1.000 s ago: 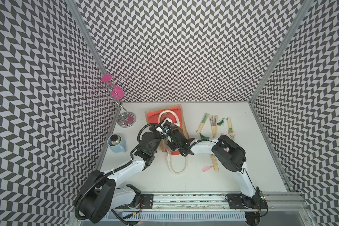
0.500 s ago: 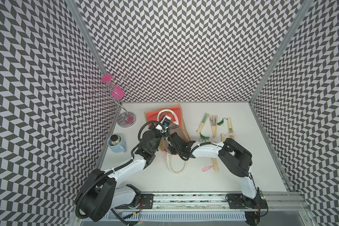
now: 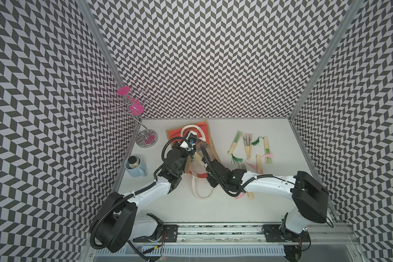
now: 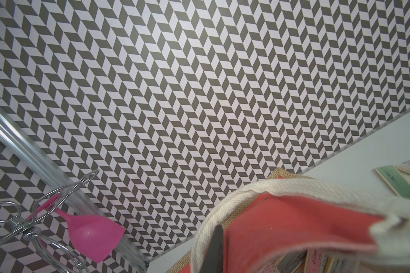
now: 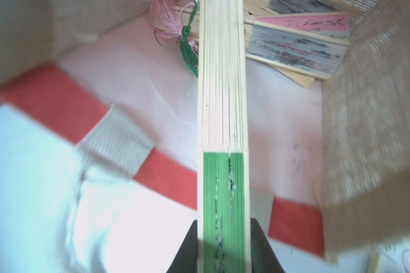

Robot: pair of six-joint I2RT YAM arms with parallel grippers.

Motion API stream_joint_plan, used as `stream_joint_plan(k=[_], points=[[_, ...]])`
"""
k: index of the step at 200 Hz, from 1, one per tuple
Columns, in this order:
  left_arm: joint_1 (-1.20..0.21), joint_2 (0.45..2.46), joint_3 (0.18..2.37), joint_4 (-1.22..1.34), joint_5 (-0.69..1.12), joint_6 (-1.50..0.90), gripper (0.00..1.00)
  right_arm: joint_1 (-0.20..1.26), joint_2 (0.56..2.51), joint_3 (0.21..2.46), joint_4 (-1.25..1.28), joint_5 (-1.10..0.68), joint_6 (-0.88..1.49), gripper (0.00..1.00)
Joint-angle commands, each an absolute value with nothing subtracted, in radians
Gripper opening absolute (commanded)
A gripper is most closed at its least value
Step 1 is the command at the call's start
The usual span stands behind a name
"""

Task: Take out the folding fans from the tote bags
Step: Pick up the folding fan from the canvas bag.

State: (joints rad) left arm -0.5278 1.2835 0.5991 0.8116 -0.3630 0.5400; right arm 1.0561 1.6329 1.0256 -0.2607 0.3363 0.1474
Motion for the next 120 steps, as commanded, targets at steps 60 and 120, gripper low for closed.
stream_joint_plan(k=[60, 120], points=[[-0.515, 1.283, 0.632, 0.842, -0.430, 0.513, 0.00, 1.067, 1.263, 0.866, -0.513, 0.420, 0.436, 0.00], [-0.514, 1.286, 0.633, 0.836, -0.420, 0.495, 0.00, 1.057, 1.188, 0.881, -0.468, 0.423, 0.434, 0.00]])
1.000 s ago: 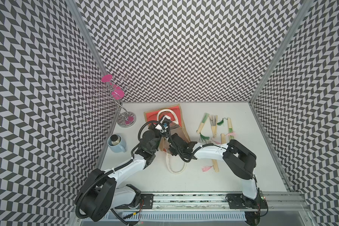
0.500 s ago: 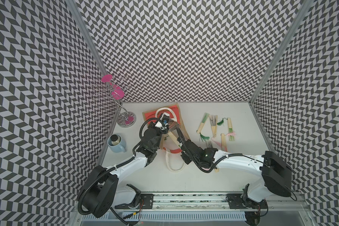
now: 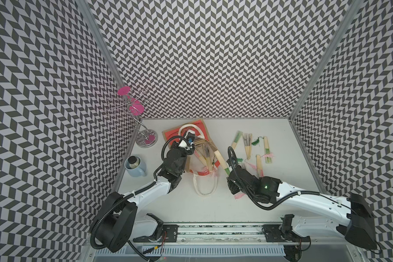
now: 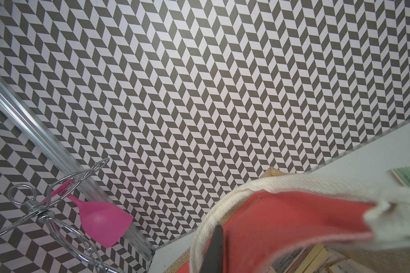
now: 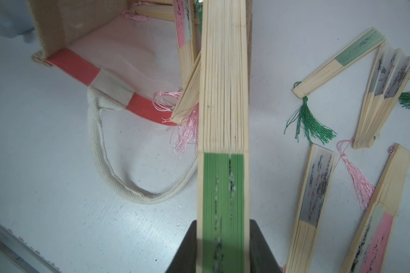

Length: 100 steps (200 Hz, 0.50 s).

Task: Take out the folding fans from the tote bags
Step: Pick up the folding fan from the canvas bag, then place the folding fan at the center of the board.

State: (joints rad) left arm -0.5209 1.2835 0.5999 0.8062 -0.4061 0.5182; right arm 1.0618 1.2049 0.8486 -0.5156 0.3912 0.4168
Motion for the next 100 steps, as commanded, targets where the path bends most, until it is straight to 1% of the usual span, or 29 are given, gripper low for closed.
stream_joint_plan(k=[1, 50, 81, 100], points=[[-0.514, 1.285, 0.632, 0.836, -0.420, 0.496, 0.00, 1.057, 1.188, 0.883, -0.468, 0.423, 0.433, 0.00], [-0.514, 1.281, 0.638, 0.827, -0.416, 0.492, 0.00, 1.057, 1.231, 1.029, -0.491, 0.414, 0.369, 0.00], [-0.513, 1.285, 0.635, 0.828, -0.417, 0.498, 0.00, 1.054, 1.159, 1.012, -0.436, 0.466, 0.370, 0.00], [-0.511, 1.289, 0.632, 0.833, -0.422, 0.502, 0.00, 1.010, 1.106, 1.003, -0.417, 0.442, 0.382, 0.00]])
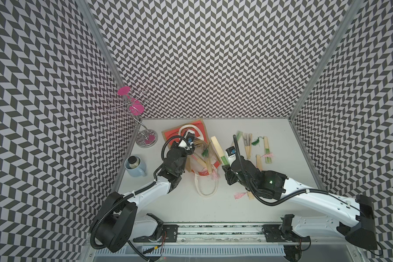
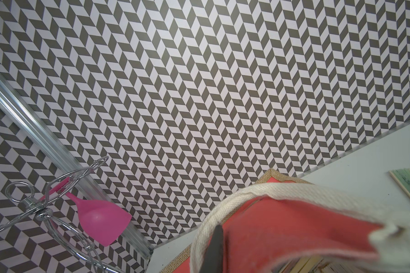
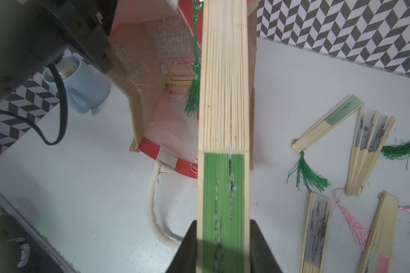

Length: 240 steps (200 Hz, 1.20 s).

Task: Take out the folding fans from the tote bags
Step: Place the folding fan at the center of the board.

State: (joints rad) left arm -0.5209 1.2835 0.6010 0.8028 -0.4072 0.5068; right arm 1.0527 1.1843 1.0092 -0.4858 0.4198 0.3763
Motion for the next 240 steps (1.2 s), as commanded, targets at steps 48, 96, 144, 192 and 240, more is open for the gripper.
stream_joint_plan(k=[48, 96, 144, 192, 240], points=[[-0.511, 1.283, 0.623, 0.839, -0.418, 0.504, 0.00, 0.792, 1.066, 0.962, -0.381, 0.325, 0.405, 0.00], [-0.512, 1.268, 0.609, 0.848, -0.385, 0.508, 0.00, 0.686, 1.255, 0.933, -0.338, 0.213, 0.375, 0.00], [-0.512, 1.261, 0.606, 0.844, -0.374, 0.514, 0.00, 0.669, 1.505, 1.031, -0.319, 0.108, 0.316, 0.00], [-0.511, 1.258, 0.603, 0.841, -0.373, 0.512, 0.00, 0.661, 1.735, 1.114, -0.341, 0.099, 0.327, 0.00], [-0.511, 1.258, 0.603, 0.841, -0.376, 0.515, 0.00, 0.648, 1.836, 1.112, -0.383, 0.082, 0.341, 0.00]])
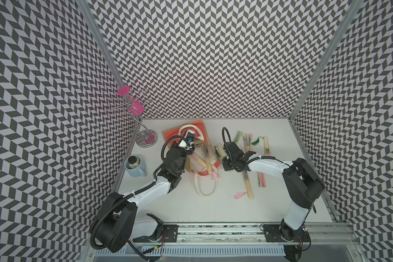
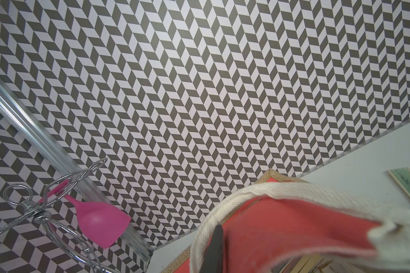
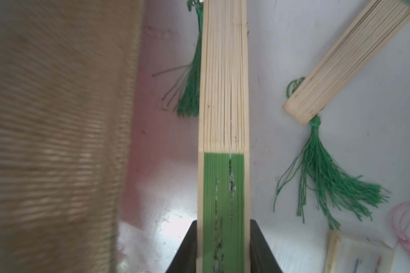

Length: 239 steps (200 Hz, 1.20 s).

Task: Take out the folding fans from the tote bags
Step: Place the folding fan at the center of the board.

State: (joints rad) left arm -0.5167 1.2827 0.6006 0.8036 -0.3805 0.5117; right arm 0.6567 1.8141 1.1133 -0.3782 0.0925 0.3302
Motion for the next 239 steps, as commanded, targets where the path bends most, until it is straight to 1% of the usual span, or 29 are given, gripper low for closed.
stream_joint_plan(k=[1, 18, 27, 44, 51, 59, 100, 116, 130, 152, 181, 196, 214, 239], points=[[-0.512, 1.258, 0.603, 0.841, -0.376, 0.515, 0.00, 0.648, 1.837, 1.111, -0.383, 0.082, 0.343, 0.00], [-0.512, 1.259, 0.604, 0.841, -0.376, 0.514, 0.00, 0.642, 1.850, 1.088, -0.385, 0.075, 0.349, 0.00], [-0.511, 1.259, 0.603, 0.842, -0.375, 0.512, 0.00, 0.641, 1.852, 1.072, -0.381, 0.074, 0.351, 0.05], [-0.512, 1.259, 0.603, 0.841, -0.376, 0.516, 0.00, 0.641, 1.841, 1.045, -0.367, 0.064, 0.354, 0.17], [-0.511, 1.259, 0.603, 0.841, -0.376, 0.517, 0.00, 0.641, 1.835, 1.037, -0.363, 0.061, 0.352, 0.25], [-0.512, 1.259, 0.605, 0.841, -0.377, 0.517, 0.00, 0.641, 1.828, 1.028, -0.360, 0.060, 0.352, 0.31], [-0.511, 1.258, 0.603, 0.839, -0.377, 0.518, 0.00, 0.641, 1.777, 1.026, -0.387, 0.085, 0.343, 0.46], [-0.512, 1.259, 0.606, 0.839, -0.377, 0.518, 0.00, 0.641, 1.744, 1.032, -0.404, 0.103, 0.339, 0.49], [-0.512, 1.261, 0.607, 0.839, -0.379, 0.520, 0.00, 0.643, 1.700, 1.037, -0.418, 0.120, 0.345, 0.49], [-0.512, 1.264, 0.611, 0.838, -0.380, 0.521, 0.00, 0.654, 1.593, 1.023, -0.406, 0.143, 0.359, 0.46], [-0.512, 1.269, 0.615, 0.836, -0.385, 0.516, 0.00, 0.699, 1.424, 0.954, -0.296, 0.122, 0.337, 0.44], [-0.512, 1.274, 0.621, 0.832, -0.388, 0.512, 0.00, 0.750, 1.348, 0.916, -0.238, 0.132, 0.317, 0.43], [-0.512, 1.278, 0.626, 0.828, -0.388, 0.510, 0.00, 0.844, 1.287, 0.889, -0.184, 0.190, 0.293, 0.43], [-0.511, 1.278, 0.629, 0.827, -0.385, 0.505, 0.00, 0.939, 1.290, 0.886, -0.137, 0.196, 0.280, 0.44]])
